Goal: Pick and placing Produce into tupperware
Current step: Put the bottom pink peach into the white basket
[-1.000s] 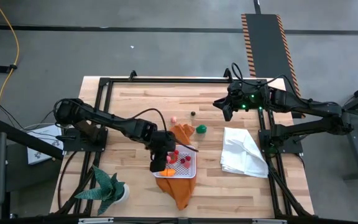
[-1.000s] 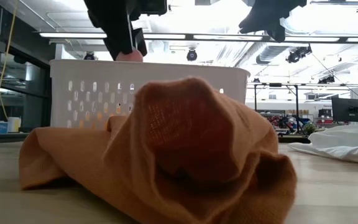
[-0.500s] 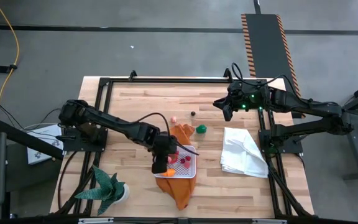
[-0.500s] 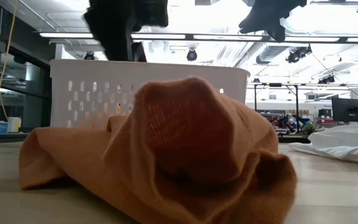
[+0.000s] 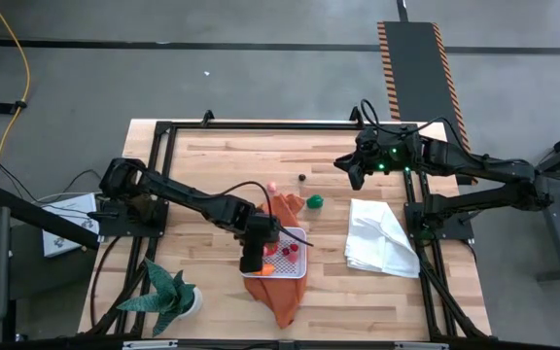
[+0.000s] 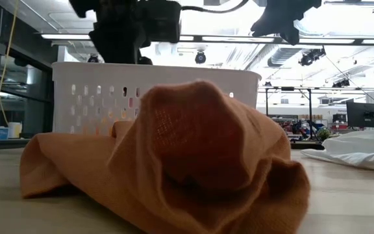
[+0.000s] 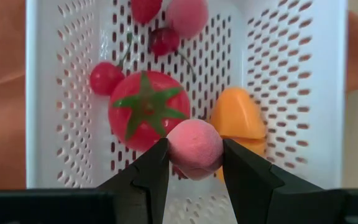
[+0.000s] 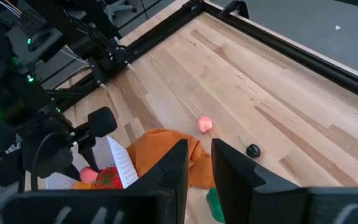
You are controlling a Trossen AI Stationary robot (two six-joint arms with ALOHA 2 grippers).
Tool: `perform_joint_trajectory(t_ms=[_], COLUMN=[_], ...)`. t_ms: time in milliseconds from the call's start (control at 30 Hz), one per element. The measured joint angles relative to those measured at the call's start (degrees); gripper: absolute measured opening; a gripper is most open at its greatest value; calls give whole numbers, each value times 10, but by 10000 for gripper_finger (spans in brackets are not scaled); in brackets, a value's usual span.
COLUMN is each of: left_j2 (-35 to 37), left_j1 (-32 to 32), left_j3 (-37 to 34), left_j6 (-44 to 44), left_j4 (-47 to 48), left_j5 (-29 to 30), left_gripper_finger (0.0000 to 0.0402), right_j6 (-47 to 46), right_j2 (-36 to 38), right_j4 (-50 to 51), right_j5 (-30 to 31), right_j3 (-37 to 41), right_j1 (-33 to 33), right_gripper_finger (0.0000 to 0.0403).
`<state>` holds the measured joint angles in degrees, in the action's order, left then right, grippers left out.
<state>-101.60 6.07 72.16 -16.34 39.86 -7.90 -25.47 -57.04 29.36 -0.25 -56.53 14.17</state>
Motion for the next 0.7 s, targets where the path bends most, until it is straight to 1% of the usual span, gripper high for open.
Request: perform_joint_trajectory(t_ms=[533, 633, 700], left_j2=[0, 0, 0], left_j1=[0, 0, 0], left_j3=[1, 1, 1], left_j6=[-5, -5, -5], left_j4=[-7, -9, -9], left_j5=[3, 0, 0], left_gripper_finger=[127, 136, 151], right_j6=[3, 3, 5], right_j2=[0, 0, 0], right_j4=[0, 0, 0], right_j5=[0, 0, 0], right_j3=[0, 0, 0], right_j1=[0, 0, 0], right_gripper_finger=[62, 62, 62])
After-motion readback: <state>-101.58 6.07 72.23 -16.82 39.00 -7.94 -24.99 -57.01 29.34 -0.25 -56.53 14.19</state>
